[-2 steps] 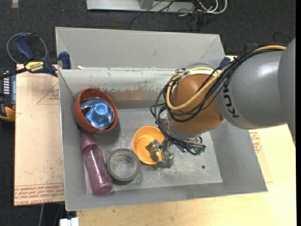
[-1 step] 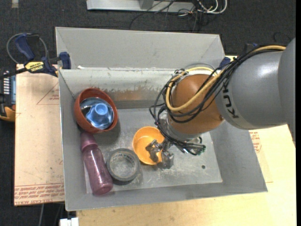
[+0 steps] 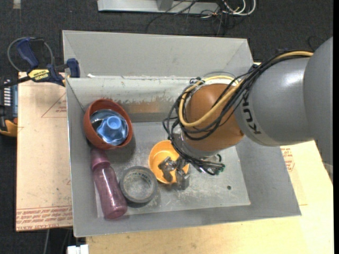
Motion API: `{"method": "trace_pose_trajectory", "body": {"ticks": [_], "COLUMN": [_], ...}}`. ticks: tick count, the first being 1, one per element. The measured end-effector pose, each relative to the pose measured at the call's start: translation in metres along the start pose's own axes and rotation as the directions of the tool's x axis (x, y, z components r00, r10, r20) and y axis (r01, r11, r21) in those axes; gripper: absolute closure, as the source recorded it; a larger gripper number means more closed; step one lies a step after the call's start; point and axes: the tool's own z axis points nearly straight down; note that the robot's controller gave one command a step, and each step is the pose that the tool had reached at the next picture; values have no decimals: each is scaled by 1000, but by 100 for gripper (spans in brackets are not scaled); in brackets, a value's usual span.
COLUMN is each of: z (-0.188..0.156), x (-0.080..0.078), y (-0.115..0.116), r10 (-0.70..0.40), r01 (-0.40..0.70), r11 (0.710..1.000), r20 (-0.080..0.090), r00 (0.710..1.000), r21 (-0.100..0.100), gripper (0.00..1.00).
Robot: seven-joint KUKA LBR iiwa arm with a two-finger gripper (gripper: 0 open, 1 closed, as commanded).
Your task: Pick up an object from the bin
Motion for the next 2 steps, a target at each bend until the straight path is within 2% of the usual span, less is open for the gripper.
{"method": "trace_pose_trajectory", "body": {"ticks": [1, 2], "z": [3, -2], "x": [0, 10], "y": [-4, -5], "r10": [-10, -74], "r01": [10, 74], "r11": [1000, 997], "r20": [1, 2], "r00": [1000, 997], "r21": [1, 1], "gripper": [100, 100]}}
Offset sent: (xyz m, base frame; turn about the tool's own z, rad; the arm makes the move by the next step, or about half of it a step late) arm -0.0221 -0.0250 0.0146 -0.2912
